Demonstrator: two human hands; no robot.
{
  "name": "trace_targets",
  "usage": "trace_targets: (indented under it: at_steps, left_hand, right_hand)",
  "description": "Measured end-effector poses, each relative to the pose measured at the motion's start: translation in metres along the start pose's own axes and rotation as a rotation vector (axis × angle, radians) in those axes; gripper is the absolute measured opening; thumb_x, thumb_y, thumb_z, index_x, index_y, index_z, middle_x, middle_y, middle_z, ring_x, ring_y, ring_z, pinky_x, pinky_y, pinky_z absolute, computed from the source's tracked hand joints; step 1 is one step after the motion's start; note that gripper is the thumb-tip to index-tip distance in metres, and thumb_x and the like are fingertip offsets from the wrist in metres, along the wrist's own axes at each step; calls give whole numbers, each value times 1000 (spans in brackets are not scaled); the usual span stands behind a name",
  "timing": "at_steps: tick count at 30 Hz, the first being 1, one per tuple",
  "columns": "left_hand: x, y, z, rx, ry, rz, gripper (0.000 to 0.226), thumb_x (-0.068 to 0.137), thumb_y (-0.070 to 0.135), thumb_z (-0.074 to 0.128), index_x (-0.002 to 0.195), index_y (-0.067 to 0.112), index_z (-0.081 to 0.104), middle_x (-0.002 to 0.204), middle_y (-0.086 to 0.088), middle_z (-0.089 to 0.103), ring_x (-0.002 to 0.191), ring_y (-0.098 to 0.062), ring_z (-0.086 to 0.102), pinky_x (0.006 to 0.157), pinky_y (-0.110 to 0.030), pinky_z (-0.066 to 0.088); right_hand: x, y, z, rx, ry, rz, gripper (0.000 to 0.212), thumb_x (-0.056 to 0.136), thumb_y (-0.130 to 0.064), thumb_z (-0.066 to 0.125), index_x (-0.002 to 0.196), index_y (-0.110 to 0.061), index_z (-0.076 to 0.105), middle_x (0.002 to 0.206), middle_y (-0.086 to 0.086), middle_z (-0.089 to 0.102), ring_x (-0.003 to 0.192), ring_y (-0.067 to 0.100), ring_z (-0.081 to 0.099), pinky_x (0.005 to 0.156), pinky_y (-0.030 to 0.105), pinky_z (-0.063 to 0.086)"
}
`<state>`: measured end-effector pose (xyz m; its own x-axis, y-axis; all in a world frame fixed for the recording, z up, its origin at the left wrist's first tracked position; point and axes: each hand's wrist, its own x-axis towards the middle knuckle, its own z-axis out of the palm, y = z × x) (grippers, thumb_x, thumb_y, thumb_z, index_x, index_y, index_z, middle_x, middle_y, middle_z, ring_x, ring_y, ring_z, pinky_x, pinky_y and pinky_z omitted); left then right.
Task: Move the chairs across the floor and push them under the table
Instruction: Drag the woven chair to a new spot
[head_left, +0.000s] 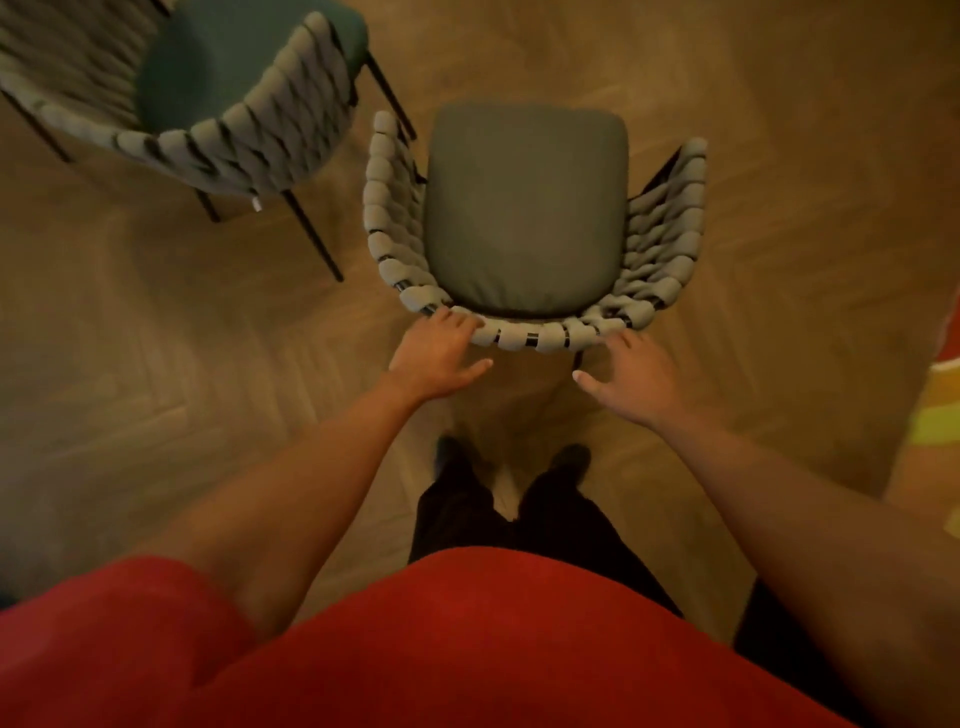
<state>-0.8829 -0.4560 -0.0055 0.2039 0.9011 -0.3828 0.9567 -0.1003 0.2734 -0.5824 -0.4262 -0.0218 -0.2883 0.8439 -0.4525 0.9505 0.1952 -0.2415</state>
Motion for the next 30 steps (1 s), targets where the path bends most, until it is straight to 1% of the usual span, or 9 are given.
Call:
trace_targets:
  at_steps: [4, 8, 10, 13, 16, 19, 23, 26, 30]
  left_hand:
    - [52, -20, 12, 185, -153, 75, 87, 89, 82, 58, 150, 20, 52, 148, -7, 61, 135, -29, 54, 116, -47, 39]
    - [101, -40, 24, 325, -362, 137, 111, 70, 107, 39, 147, 29, 56, 143, -1, 65, 132, -29, 56, 115, -49, 39]
    - [122, -46, 30, 351, -431, 142, 118, 63, 113, 33, 149, 35, 54, 144, -1, 65, 134, -30, 54, 115, -49, 38]
    - [147, -49, 46, 342, -517, 94, 127, 55, 117, 24, 158, 45, 41, 151, -2, 60, 136, -31, 55, 111, -48, 43]
    - [135, -58, 58, 326, -403, 117, 126, 51, 119, 18, 153, 50, 45, 128, 1, 73, 107, -22, 68, 88, -36, 56]
    - [131, -57, 67, 297, -269, 126, 120, 55, 118, 17, 147, 50, 54, 116, 4, 78, 94, -19, 70, 82, -36, 56]
    - [127, -40, 70, 237, -214, 134, 112, 61, 115, 19, 144, 50, 57, 134, 11, 71, 122, -19, 63, 94, -40, 53]
    - [121, -17, 80, 217, -184, 85, 112, 62, 115, 18, 145, 49, 55, 137, 12, 69, 125, -19, 60, 96, -41, 51]
    - [115, 31, 96, 208, -189, 23, 117, 60, 116, 14, 148, 48, 53, 143, 11, 66, 131, -21, 57, 101, -43, 50]
  right_hand:
    - [38, 2, 9, -135, -26, -48, 89, 90, -79, 59, 151, -15, 49, 158, 9, 47, 149, 31, 38, 119, 48, 37]
    - [85, 10, 30, -272, -132, -50, 107, 81, -98, 43, 150, -16, 53, 158, 11, 50, 153, 35, 33, 127, 55, 21]
    - [106, 13, 40, -329, -132, -71, 112, 72, -107, 33, 137, -21, 63, 142, 9, 63, 139, 35, 49, 124, 57, 24]
    - [135, 28, 50, -409, -54, -185, 106, 65, -112, 26, 113, -30, 74, 108, 1, 75, 111, 27, 66, 108, 52, 35]
    - [132, 29, 54, -433, 16, -308, 100, 73, -108, 25, 105, -29, 77, 97, -1, 77, 102, 24, 69, 106, 52, 39]
    - [137, 42, 53, -422, -1, -406, 99, 78, -104, 25, 106, -26, 78, 96, 1, 78, 101, 27, 70, 105, 53, 42]
    - [138, 55, 42, -387, 1, -487, 96, 80, -103, 28, 105, -25, 78, 94, 3, 77, 96, 27, 70, 92, 44, 51]
    - [132, 77, 40, -380, 15, -539, 96, 80, -104, 27, 104, -26, 78, 90, 1, 76, 92, 25, 70, 75, 37, 51]
    - [124, 121, 31, -434, -15, -623, 102, 78, -106, 23, 110, -26, 78, 91, 3, 76, 90, 26, 69, 75, 37, 53]
